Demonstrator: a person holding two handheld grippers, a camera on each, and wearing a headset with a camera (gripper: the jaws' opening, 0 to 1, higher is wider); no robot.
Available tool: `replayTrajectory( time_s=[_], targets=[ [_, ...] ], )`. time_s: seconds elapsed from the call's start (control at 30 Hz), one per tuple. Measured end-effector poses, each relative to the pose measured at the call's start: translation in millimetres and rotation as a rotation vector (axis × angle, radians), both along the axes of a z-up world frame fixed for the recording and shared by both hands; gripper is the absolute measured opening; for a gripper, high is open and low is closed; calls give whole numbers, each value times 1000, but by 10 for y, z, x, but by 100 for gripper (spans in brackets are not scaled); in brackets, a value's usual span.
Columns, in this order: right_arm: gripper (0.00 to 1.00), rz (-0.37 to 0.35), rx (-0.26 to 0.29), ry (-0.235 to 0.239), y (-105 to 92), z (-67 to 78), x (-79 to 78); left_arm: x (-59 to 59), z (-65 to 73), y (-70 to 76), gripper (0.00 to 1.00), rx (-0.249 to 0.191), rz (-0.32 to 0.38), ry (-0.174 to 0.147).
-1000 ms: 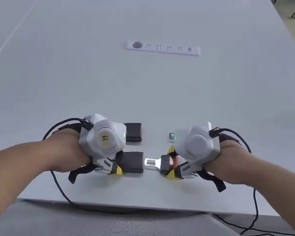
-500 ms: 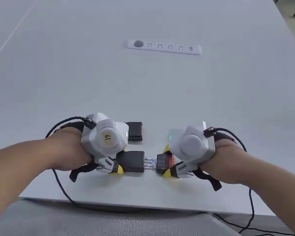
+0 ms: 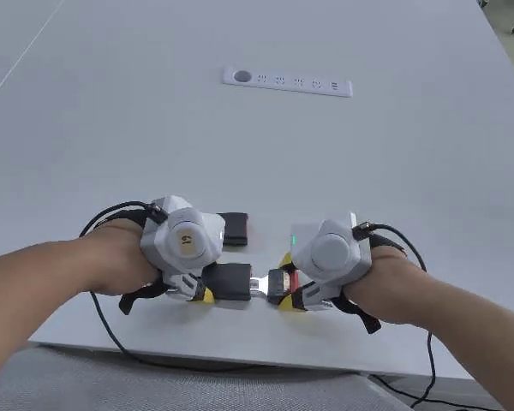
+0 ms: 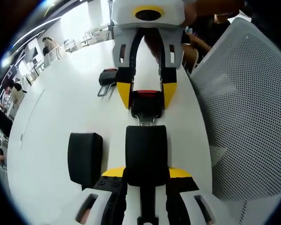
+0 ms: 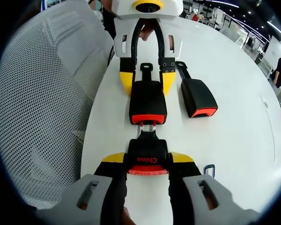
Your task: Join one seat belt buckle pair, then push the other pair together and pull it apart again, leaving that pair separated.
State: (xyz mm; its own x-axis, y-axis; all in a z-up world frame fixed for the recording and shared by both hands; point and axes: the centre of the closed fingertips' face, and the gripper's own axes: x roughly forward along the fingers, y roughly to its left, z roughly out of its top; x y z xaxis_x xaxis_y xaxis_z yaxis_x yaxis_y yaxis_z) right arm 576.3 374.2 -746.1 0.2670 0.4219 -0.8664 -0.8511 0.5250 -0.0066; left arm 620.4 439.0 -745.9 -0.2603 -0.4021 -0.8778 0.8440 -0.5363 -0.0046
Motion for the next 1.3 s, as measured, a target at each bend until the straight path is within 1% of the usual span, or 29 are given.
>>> replayTrajectory(
  time_s=[0.2,0.3,0.37,0.4,0.47,0.53,0.6,0.77,0.83,0.9,1.0,1.13,1.17,1.2,1.23,1.3],
  targets=[
    [32,6,-2,7,2,0,14,-2,3,2,32,2,-13,2],
    [32,6,-6,13,13,1,28,-4,1,1,32,10,-16,-6],
    [31,7,-14,16,28,-1,41,1,3,3,31,6,-15,-2],
    [31,9,-20,15,36,-2,45,5,4,5,31,1,-11,5],
    [31,3,-19,15,36,-2,49,4,5,7,31,-4,-10,8],
    [31,-2,-15,14,47,0,49,-7,4,3,31,3,-18,-4],
    [31,-7,-14,18,52,0,51,-7,5,2,31,9,-24,-9],
    [31,-14,-12,16,69,-2,58,-1,5,7,31,-2,-18,0],
    [31,-27,17,14,129,9,74,-1,6,8,31,-5,-16,2],
    [31,-18,-2,9,167,5,103,-8,4,5,31,2,-15,-3],
    [30,-19,6,8,167,3,111,-5,1,8,31,6,-16,-5],
    [30,-22,9,4,177,6,116,-2,-1,12,31,-4,-10,4],
    [30,-15,8,22,204,2,89,9,-1,24,31,-1,-7,1],
    [30,-18,3,7,199,8,88,-6,0,24,31,-7,-8,10],
    [30,-17,3,9,193,6,63,-9,-3,21,31,-9,-10,11],
    [30,-18,3,11,198,9,71,-15,-9,15,31,-5,-12,8]
  ],
)
